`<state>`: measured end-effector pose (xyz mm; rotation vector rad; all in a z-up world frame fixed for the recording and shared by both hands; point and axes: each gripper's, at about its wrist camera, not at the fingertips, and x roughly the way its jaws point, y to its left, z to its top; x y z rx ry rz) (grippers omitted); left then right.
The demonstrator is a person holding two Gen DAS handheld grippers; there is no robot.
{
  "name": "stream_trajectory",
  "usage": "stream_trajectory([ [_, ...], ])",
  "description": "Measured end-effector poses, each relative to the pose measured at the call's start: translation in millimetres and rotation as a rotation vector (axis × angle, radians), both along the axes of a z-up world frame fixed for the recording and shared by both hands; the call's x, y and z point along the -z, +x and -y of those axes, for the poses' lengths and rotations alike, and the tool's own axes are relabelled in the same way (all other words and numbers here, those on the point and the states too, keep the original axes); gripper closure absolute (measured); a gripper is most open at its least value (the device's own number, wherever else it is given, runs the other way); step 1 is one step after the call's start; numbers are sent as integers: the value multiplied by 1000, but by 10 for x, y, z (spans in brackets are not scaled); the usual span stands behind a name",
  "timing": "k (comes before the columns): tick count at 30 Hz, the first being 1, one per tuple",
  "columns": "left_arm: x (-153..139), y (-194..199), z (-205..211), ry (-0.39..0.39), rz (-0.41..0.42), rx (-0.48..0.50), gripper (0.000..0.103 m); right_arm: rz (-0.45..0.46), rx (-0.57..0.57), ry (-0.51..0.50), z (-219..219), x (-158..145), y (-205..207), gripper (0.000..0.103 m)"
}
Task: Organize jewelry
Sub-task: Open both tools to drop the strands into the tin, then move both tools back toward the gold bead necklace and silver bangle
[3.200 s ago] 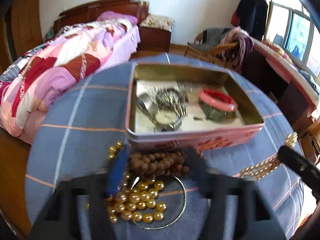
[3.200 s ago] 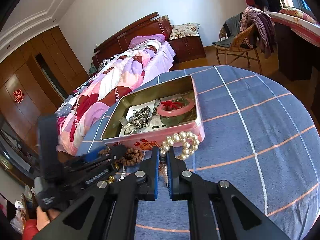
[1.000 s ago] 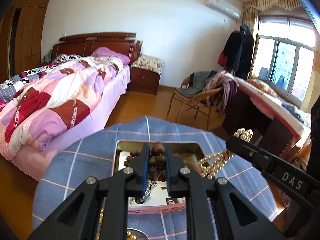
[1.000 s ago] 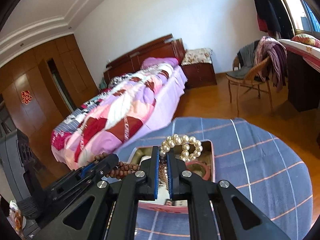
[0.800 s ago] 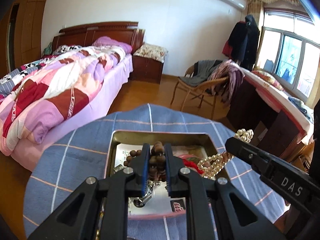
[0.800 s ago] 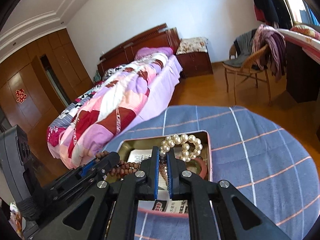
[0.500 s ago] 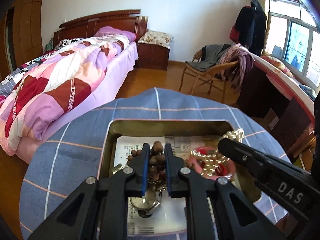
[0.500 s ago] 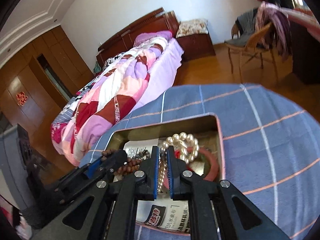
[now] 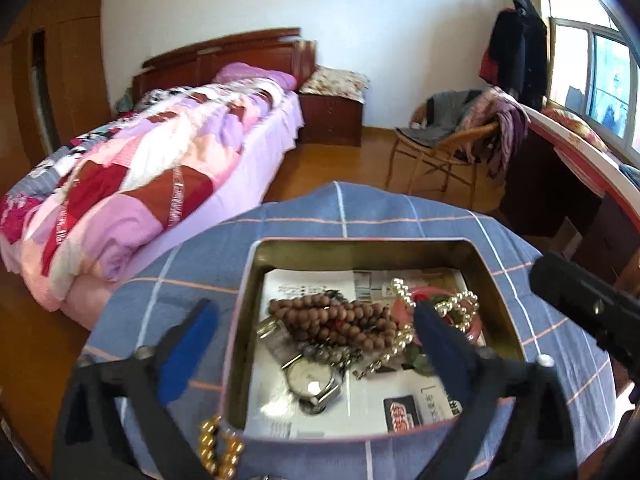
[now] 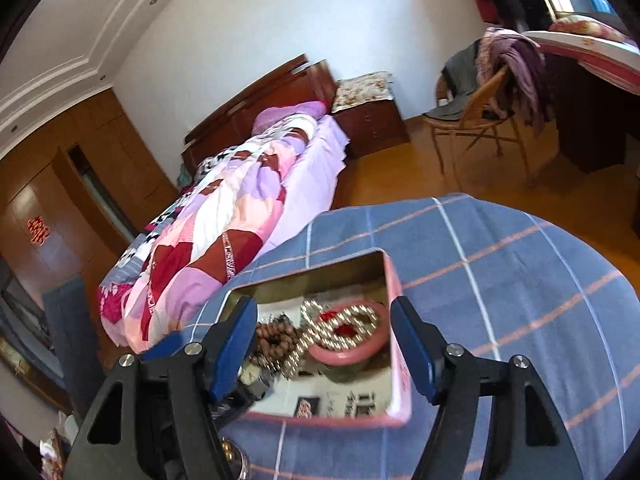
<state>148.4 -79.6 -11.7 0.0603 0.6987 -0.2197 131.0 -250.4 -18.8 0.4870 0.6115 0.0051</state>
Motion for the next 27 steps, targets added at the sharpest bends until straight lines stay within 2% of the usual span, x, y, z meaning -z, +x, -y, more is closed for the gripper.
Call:
stream_trajectory([
  [4,-29,-165,-79,3,-8,-10,1,-37,31,-19,-17,41,-205,33],
  [11,-17,-489,-220,57,-1,-50,1,-70,80,-52,-55,99,-573,34],
  [27,183,-1141,-471,125,-18,-82,1,-112,39,-88,-386,214,-1167,33],
])
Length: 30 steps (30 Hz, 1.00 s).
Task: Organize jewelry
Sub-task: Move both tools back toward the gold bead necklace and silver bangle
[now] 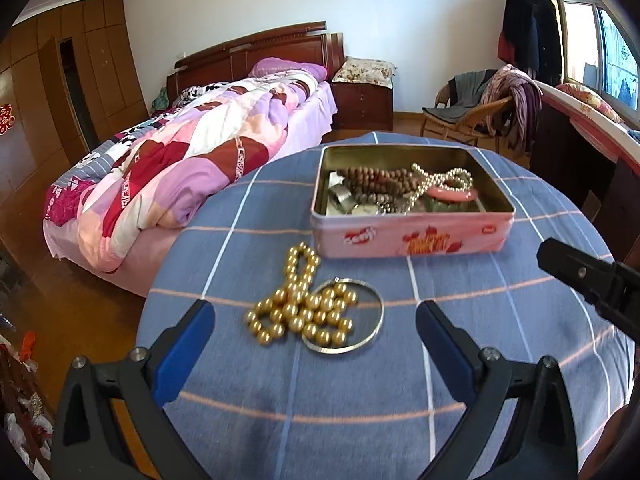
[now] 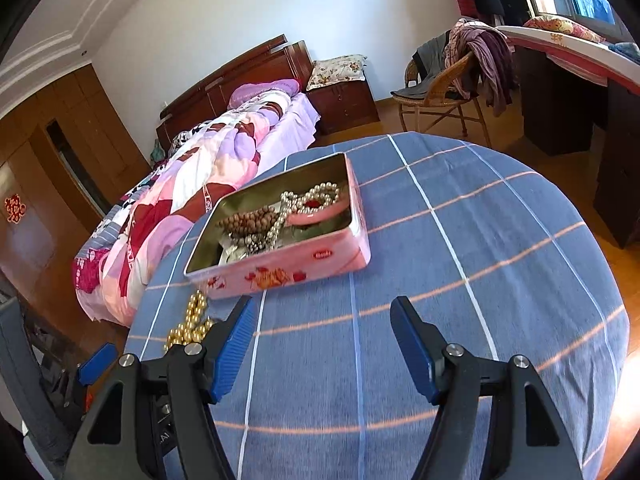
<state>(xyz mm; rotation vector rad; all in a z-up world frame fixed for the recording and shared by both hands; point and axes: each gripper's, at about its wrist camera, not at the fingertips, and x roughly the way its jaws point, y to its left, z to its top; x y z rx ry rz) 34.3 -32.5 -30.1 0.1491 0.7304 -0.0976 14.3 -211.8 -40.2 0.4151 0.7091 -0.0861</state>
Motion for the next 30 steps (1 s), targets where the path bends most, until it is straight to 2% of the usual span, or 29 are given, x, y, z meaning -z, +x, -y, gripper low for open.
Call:
stream_trajectory([
  [11,133,-213,-341,-41,-28,-3,1,-30,-28,-37,-89,107,-131,34],
  [19,302,-223,-657,-62,-82,-62,1,-57,-81,-31,-224,210,-85,34],
  [23,337,-197,-695,-63,-83,-63,1,-55,-125,-69,-358,215,-53,34],
  [26,324,-144,-722,-64,-77,-51,5,-69,-141,-68,-402,250,-24,34],
  [30,263,55,-804,-138,-87,-36,10,-74,-136,-60,-402,271,0,34],
])
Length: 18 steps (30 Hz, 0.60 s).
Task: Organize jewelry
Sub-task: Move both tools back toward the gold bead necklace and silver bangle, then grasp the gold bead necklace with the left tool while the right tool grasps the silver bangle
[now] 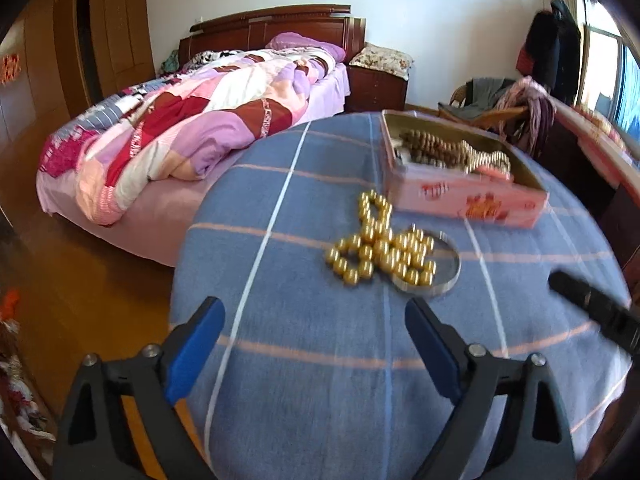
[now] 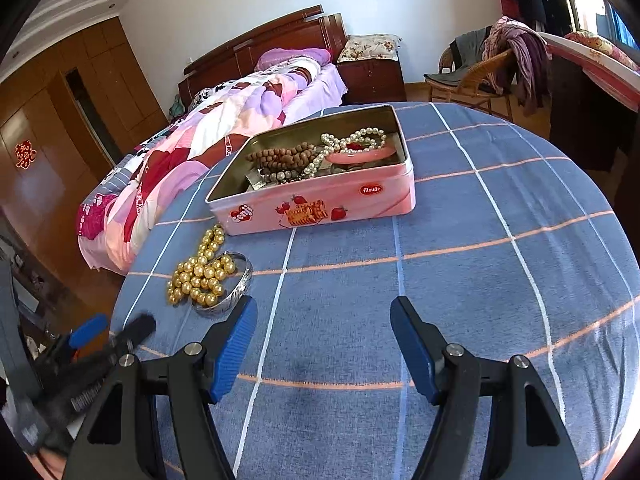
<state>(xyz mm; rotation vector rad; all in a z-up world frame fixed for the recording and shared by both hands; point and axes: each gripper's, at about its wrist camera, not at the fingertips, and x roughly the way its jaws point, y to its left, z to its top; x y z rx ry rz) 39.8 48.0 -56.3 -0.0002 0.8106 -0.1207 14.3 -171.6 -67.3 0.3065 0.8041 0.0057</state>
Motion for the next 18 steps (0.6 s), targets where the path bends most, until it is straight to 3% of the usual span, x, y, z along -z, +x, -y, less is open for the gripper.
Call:
stream_trajectory([
  [3,-27,228,19,-76,-20,25,10,-8,-1,-4,-5,29,26,34],
  [8,42,553,217,-67,-27,50,11,-25,-4,2,4,89,60,34],
  [9,75,605,252,-58,-42,57,16,-29,-4,6,15,99,69,34],
  [10,128,668,284,-62,-81,71,29,-31,-3,11,27,106,74,34],
  [12,215,714,274,-113,-144,91,47,-33,-1,22,47,121,79,34],
  [14,204,697,252,-146,-141,99,53,-41,0,34,61,143,100,34],
  [16,196,650,268,-162,-142,128,70,-49,3,44,66,166,120,34],
  [18,182,589,304,-153,-134,150,73,-52,1,48,65,178,124,34],
])
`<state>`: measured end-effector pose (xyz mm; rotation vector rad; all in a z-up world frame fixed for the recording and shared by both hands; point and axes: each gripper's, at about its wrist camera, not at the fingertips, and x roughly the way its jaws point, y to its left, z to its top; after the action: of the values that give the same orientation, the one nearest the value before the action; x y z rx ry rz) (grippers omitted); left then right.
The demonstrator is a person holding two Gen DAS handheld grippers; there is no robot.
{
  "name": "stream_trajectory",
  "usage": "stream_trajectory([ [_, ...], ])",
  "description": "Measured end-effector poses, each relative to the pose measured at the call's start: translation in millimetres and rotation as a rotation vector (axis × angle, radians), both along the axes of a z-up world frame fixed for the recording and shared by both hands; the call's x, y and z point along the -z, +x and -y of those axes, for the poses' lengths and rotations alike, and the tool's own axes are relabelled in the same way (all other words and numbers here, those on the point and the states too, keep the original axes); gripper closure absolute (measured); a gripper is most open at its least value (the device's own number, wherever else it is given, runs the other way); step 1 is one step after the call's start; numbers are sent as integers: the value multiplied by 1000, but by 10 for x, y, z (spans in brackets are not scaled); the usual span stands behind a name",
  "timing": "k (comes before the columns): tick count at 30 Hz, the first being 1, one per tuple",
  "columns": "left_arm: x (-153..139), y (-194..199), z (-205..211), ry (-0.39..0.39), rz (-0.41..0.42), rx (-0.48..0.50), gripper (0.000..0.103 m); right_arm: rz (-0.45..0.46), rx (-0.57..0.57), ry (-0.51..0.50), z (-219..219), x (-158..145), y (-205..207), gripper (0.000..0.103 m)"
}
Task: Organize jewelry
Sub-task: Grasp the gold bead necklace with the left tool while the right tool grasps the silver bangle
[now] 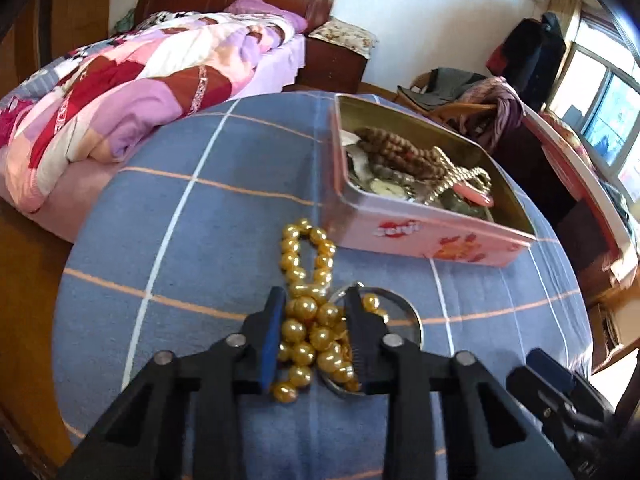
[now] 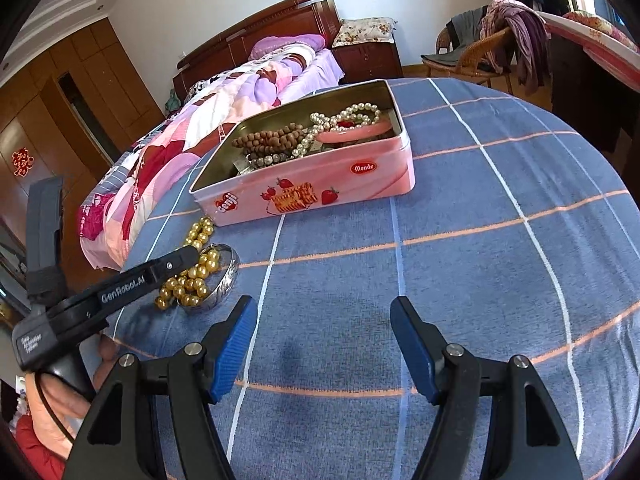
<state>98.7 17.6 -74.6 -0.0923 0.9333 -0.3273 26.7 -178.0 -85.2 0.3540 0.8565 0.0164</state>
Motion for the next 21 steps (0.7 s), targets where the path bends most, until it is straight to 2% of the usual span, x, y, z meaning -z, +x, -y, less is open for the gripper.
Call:
stream_trajectory([
  [1,-13,-13,18,1,4,10,79,0,-1,1,-2,1,1,34],
  [3,-86,-78,34,-15,40,31,84,2,2,2,-2,-1,-3,34],
  [5,-194,-158,58,-6,94,41,84,6,6,7,7,-3,-11,34],
  [9,-462,-363,-31,-66,174,51,84,11,12,12,22,-8,-28,34],
  [14,-818,-589,-239,-83,274,24,84,23,-27,-7,-77,-48,-18,34],
  [17,-879,-587,-389,-69,290,-14,84,31,-105,-5,-261,-109,123,34],
  [21,-827,-532,-534,-49,277,-60,84,-30,-181,-28,-566,-58,460,33],
])
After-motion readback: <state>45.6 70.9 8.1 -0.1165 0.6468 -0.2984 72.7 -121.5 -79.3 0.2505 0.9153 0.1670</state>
